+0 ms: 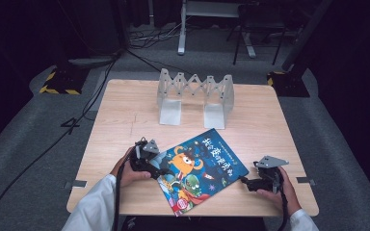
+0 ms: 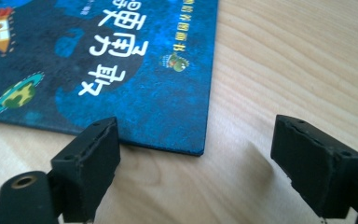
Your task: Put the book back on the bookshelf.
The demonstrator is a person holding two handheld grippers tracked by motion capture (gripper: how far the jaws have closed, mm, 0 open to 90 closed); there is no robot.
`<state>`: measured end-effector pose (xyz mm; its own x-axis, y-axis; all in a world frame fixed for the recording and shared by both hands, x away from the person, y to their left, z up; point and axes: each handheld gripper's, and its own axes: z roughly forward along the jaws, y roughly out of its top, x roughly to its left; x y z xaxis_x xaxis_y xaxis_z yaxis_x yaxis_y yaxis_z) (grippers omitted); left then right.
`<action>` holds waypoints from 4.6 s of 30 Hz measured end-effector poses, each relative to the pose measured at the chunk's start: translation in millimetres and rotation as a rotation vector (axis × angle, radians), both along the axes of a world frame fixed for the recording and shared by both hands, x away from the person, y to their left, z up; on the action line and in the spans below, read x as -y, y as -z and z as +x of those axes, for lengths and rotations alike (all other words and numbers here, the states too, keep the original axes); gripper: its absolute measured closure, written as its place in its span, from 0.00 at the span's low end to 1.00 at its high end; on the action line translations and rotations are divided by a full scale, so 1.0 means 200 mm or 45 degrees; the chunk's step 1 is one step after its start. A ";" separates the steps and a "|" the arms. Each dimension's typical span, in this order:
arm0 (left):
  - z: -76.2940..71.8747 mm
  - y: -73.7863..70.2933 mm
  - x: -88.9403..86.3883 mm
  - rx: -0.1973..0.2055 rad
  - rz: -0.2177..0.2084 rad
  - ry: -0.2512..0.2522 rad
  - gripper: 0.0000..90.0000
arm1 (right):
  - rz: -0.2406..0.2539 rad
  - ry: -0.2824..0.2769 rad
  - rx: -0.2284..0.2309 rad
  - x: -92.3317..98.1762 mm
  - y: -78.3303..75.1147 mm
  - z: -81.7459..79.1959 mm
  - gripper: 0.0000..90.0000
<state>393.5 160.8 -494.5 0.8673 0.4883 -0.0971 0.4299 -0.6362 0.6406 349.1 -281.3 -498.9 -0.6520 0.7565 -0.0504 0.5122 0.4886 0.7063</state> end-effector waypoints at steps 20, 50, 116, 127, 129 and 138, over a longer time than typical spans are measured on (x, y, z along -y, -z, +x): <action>-0.36 0.03 -0.16 0.068 0.007 -0.039 0.16 | -0.032 0.084 0.091 -0.15 0.00 0.15 0.32; -0.49 0.03 -0.14 -0.013 -0.101 -0.009 0.17 | 0.023 -0.102 0.005 -0.32 0.01 0.12 0.28; -0.47 0.06 0.17 0.107 0.009 -0.002 0.05 | 0.003 -0.252 -0.107 -0.16 -0.02 -0.14 0.26; -0.48 0.05 0.12 0.112 -0.002 -0.005 0.09 | -0.114 -0.327 -0.229 -0.20 -0.09 -0.27 0.42; -0.49 0.05 0.09 0.109 -0.007 -0.019 0.09 | -0.140 -0.307 -0.254 -0.21 -0.09 -0.28 0.46; -0.49 0.06 0.03 0.112 -0.005 -0.035 0.09 | -0.380 -0.378 -0.406 -0.33 -0.16 -0.33 0.71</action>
